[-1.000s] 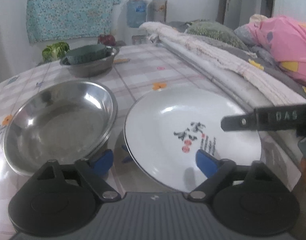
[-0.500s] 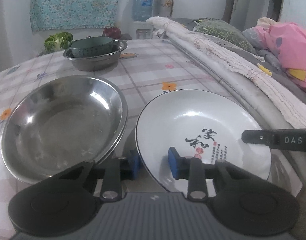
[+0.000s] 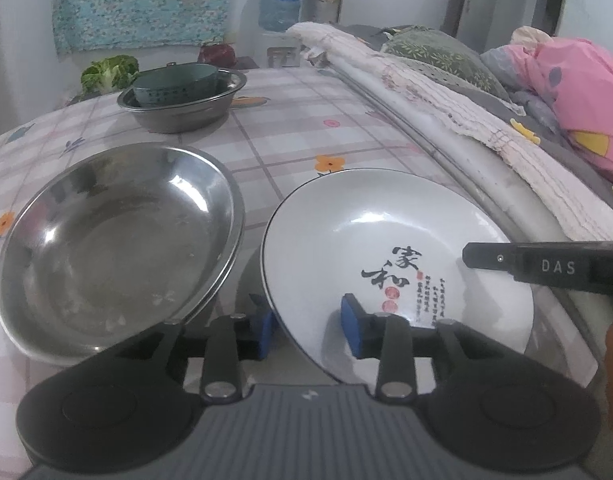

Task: Organize plates and bowls
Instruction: 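Lift the white calligraphy plate by its rim with both tools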

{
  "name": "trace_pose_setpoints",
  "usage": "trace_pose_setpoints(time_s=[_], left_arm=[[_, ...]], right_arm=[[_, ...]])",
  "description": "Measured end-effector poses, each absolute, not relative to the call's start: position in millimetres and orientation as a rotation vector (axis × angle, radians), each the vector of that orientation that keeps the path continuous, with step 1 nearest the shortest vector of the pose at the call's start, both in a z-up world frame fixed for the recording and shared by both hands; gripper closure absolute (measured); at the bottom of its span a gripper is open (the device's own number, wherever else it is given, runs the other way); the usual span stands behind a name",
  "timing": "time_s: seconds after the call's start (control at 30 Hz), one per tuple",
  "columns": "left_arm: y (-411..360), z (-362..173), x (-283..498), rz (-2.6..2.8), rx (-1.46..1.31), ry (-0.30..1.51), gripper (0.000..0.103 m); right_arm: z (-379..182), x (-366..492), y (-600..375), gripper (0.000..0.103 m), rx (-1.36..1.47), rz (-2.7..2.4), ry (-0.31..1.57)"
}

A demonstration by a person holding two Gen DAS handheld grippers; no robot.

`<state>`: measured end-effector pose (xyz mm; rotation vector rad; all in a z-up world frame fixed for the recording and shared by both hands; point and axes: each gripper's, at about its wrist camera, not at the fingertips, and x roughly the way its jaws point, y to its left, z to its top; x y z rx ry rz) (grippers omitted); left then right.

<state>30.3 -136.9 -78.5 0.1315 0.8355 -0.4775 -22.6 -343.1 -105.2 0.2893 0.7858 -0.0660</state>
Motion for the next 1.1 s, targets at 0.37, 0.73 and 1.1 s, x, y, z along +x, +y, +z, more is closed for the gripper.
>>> trace_pose_setpoints(time_s=[0.37,0.73,1.1], left_arm=[[-143.9,-77.4,28.0,-0.444,0.149,0.817,0.06],[-142.5,-72.6,25.3,-0.439,0.144,0.797,0.06],[-142.4,-78.2,29.4,-0.469,0.14,0.818,0.062]], right_arm=[[-105.9,-20.8,-335.4,0.076,0.273,-0.097,0.771],[-99.4,-24.3,-332.9,0.076,0.268,-0.107,0.757],[-106.0,-26.1,-336.5,0.078,0.271,-0.112,0.749]])
